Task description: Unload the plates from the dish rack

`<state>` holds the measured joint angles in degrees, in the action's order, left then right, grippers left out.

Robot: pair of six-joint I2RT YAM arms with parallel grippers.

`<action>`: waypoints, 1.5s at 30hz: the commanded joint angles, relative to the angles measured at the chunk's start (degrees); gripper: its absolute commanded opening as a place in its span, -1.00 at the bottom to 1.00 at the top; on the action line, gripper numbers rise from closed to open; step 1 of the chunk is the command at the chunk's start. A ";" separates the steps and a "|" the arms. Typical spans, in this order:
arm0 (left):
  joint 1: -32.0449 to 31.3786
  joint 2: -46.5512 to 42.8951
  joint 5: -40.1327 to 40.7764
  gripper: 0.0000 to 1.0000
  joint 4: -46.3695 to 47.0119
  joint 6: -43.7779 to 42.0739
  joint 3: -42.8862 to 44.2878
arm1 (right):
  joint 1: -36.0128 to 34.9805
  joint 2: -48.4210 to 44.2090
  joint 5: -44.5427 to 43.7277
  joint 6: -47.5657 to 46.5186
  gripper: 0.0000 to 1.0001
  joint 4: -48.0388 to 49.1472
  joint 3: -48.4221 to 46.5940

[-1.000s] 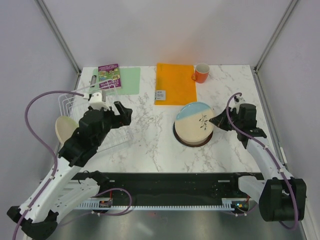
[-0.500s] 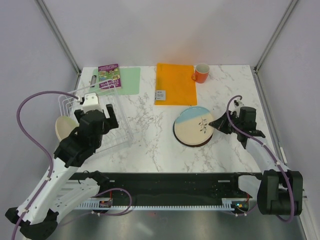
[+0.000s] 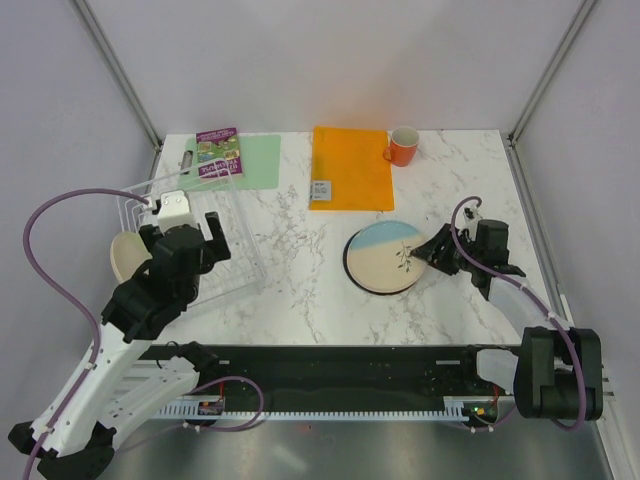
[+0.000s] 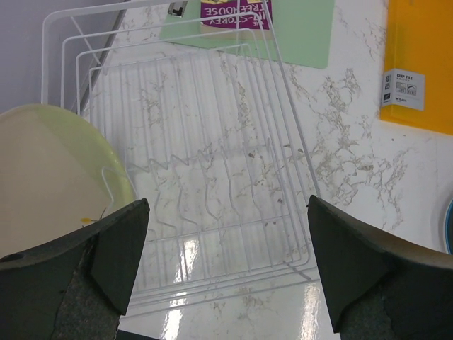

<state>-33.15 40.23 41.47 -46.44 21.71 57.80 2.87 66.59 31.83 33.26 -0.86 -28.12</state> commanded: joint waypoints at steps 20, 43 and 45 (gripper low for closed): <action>0.71 3.28 10.47 1.00 -7.97 3.07 4.07 | -2.43 5.04 1.03 -10.66 0.54 -8.37 -6.42; 6.24 5.12 17.32 1.00 -11.57 4.21 2.85 | -7.01 -13.23 -25.86 -12.16 0.71 -22.07 -11.43; 8.61 4.51 16.54 0.99 -8.61 3.43 1.62 | -7.01 -13.41 -25.25 -12.51 0.72 -22.51 -11.26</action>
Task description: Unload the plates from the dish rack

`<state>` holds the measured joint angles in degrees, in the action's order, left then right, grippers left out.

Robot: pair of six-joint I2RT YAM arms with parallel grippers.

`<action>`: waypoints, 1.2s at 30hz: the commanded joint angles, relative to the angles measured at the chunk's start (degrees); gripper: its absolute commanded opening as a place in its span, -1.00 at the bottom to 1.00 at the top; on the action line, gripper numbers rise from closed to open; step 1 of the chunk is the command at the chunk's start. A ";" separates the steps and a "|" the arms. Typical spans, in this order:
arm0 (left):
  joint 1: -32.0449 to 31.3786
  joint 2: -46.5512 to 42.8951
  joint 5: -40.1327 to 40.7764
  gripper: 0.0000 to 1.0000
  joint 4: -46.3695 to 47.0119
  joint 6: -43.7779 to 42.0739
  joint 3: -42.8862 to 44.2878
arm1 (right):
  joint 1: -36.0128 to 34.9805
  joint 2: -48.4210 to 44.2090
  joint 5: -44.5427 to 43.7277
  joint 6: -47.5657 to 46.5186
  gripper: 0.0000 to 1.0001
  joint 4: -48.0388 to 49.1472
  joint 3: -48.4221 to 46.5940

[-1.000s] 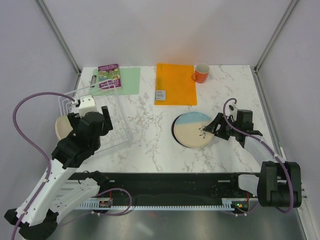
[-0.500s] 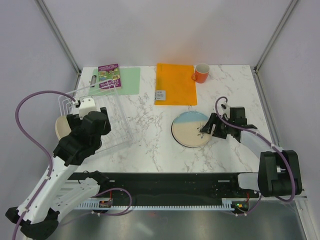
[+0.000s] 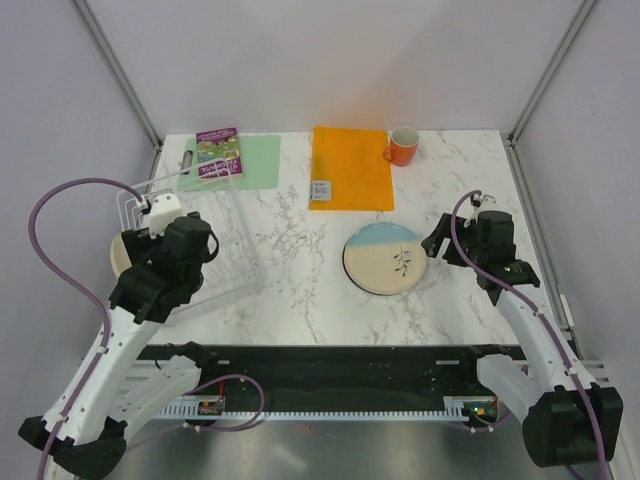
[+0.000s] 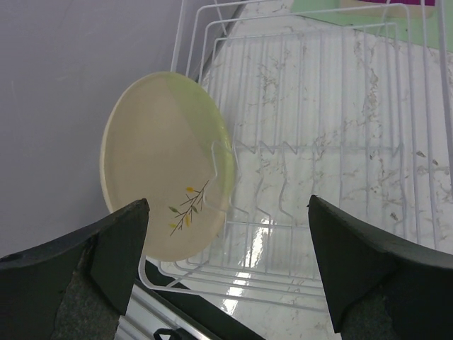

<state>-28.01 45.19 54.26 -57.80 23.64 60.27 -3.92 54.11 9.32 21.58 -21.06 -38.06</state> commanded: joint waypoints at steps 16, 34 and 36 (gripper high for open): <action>44.97 4.12 -35.46 1.00 16.40 -10.89 -1.74 | -0.30 0.12 1.75 -1.46 0.72 -1.71 0.45; 46.64 6.05 -18.84 1.00 13.50 -7.04 -3.66 | -0.21 3.55 7.73 -1.37 0.72 1.55 1.59; 47.17 7.28 -19.72 0.99 13.85 -6.68 -4.89 | -0.21 3.72 8.08 -1.37 0.72 1.55 1.59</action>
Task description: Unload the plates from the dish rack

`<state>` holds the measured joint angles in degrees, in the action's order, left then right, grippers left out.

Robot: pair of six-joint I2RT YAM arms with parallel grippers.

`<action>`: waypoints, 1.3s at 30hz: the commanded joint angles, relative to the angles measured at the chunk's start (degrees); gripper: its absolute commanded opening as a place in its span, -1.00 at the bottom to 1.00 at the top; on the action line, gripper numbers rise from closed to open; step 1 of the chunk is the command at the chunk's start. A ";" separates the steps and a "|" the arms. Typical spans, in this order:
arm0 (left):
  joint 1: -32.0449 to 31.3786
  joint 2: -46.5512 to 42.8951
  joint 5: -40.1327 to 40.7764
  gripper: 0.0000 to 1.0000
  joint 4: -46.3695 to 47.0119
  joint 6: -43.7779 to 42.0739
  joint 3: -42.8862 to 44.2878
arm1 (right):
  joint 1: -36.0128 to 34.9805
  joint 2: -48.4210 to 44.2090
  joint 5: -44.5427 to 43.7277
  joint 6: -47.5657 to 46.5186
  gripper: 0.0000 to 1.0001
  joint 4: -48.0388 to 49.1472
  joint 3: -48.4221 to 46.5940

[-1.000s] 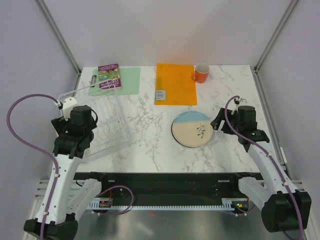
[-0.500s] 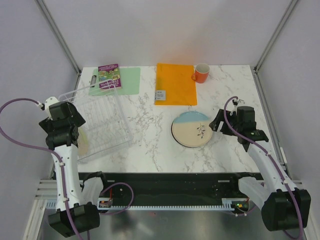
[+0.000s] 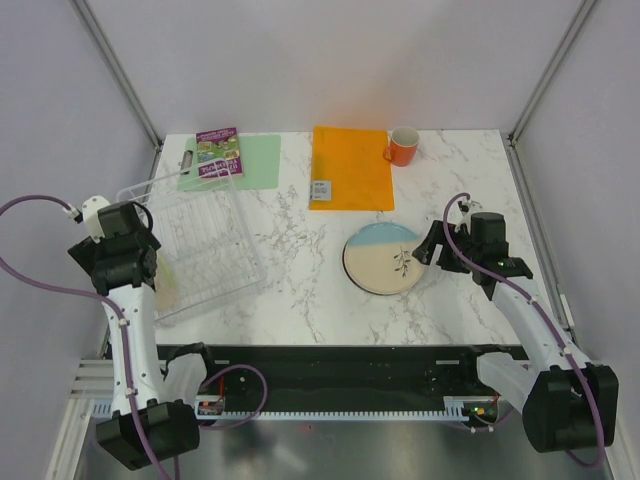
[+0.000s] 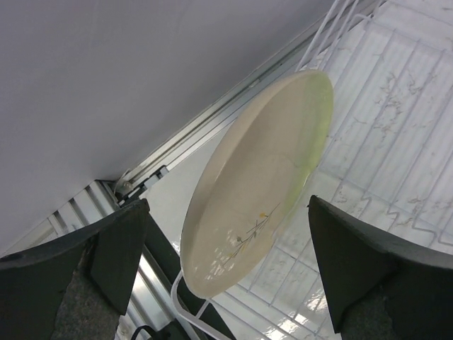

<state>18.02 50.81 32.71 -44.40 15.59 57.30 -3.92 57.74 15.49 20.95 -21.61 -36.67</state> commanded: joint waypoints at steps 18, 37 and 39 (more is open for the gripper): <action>6.41 4.04 -10.03 0.38 5.38 -0.39 -4.21 | -0.21 0.18 1.92 -0.91 0.72 1.57 1.33; 6.41 8.17 -18.29 -0.95 5.47 -2.41 -2.20 | -0.21 0.54 2.18 -1.00 0.72 1.48 1.68; 6.41 7.99 -20.22 -0.95 5.29 -2.67 -1.58 | -0.21 0.62 2.09 -1.00 0.72 1.39 1.68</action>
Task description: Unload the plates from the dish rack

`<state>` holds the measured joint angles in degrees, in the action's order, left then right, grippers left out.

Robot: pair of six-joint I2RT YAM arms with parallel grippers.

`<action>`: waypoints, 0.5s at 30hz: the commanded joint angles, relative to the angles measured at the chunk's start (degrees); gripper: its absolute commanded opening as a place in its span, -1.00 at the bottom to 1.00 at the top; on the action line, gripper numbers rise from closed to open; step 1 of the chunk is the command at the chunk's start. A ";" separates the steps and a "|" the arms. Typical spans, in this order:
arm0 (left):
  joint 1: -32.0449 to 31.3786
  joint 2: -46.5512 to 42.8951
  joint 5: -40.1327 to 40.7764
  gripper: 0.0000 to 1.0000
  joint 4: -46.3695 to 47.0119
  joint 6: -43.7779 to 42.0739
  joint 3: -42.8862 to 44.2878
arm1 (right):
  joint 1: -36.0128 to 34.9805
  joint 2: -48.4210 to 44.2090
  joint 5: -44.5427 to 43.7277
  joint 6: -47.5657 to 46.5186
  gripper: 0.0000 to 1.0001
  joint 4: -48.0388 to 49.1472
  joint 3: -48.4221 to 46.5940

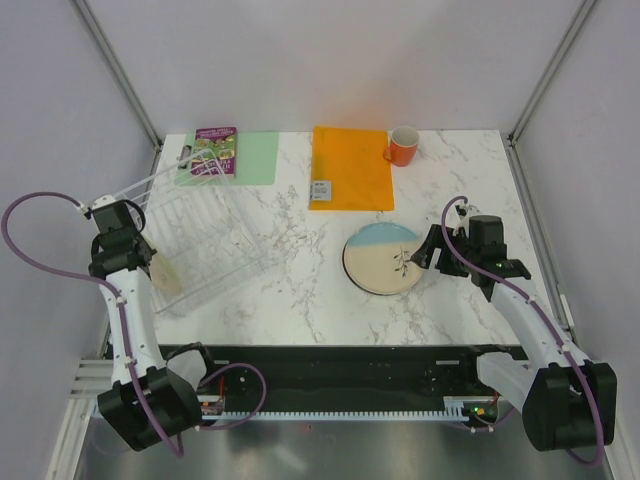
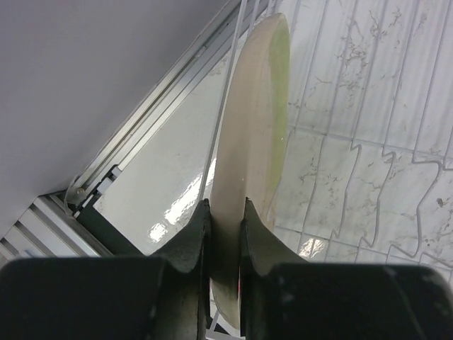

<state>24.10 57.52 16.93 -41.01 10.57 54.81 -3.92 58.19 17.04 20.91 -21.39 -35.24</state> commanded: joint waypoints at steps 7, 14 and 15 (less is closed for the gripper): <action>0.34 -1.26 -13.13 -0.95 1.29 2.26 4.42 | -0.29 0.60 0.28 -0.87 0.72 1.17 0.00; 0.34 -3.90 -29.04 -0.95 -0.03 2.08 12.77 | -0.21 0.78 0.28 -1.04 0.72 1.09 -0.09; 0.34 -4.16 -29.40 -0.95 -0.03 2.44 14.26 | -0.29 0.61 0.28 -1.04 0.71 1.17 -0.09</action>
<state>25.06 57.30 5.32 -47.94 9.96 59.92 -3.92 58.89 16.99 20.75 -21.41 -35.24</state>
